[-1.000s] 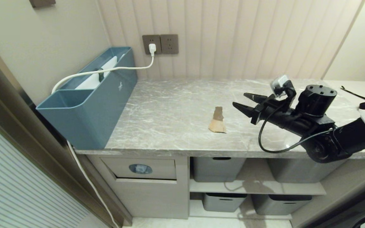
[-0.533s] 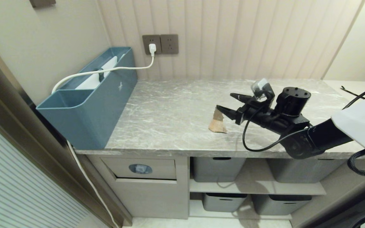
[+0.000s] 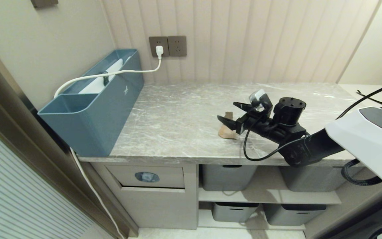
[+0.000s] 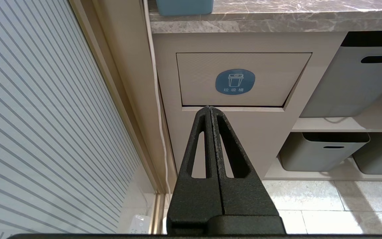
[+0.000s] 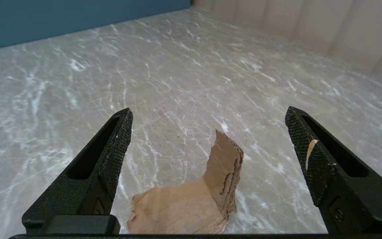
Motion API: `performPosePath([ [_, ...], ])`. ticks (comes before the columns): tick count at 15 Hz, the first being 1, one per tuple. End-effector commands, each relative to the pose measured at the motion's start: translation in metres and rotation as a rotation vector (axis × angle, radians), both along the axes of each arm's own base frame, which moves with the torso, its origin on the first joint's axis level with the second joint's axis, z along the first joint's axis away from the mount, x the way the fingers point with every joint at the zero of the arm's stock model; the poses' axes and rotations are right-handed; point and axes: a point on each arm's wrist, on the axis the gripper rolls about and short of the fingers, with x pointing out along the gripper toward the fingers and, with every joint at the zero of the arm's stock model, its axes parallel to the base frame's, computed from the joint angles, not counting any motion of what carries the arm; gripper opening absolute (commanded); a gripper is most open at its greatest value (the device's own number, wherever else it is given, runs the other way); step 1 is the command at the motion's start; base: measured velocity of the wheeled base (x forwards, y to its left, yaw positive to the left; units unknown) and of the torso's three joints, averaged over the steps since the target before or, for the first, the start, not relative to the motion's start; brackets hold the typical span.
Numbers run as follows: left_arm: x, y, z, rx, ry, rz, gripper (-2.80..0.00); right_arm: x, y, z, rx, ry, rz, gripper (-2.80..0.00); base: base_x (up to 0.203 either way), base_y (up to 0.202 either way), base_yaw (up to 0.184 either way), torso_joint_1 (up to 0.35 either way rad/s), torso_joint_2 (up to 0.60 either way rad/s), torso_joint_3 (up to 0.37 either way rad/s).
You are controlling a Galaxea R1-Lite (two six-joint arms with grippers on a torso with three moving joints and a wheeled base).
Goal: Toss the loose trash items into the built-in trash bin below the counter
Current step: Pick up the garbage
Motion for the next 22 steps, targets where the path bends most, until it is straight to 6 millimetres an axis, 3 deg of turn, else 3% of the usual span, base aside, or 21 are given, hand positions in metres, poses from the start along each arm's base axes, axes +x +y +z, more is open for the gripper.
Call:
performPosePath([
  [1, 0.0, 0.0, 0.0, 0.0, 0.0, 0.002, -2.8, 0.008, 0.003, -0.005, 0.004, -0.008, -0.013, 0.0, 0.0, 0.0, 0.0, 0.0, 0.0, 0.0],
  [12, 0.0, 0.0, 0.0, 0.0, 0.0, 0.002, -2.8, 0.017, 0.001, -0.018, -0.004, 0.039, -0.024, 0.0, 0.0, 0.0, 0.0, 0.0, 0.0, 0.0],
  [13, 0.0, 0.0, 0.0, 0.0, 0.002, 0.001, -2.8, 0.017, 0.001, -0.018, -0.005, 0.037, -0.024, -2.8, 0.0, 0.0, 0.0, 0.0, 0.0, 0.0],
  [22, 0.0, 0.0, 0.0, 0.0, 0.0, 0.001, -2.8, 0.019, 0.008, -0.01, -0.002, 0.053, -0.007, -2.8, 0.0, 0.0, 0.0, 0.0, 0.0, 0.0],
])
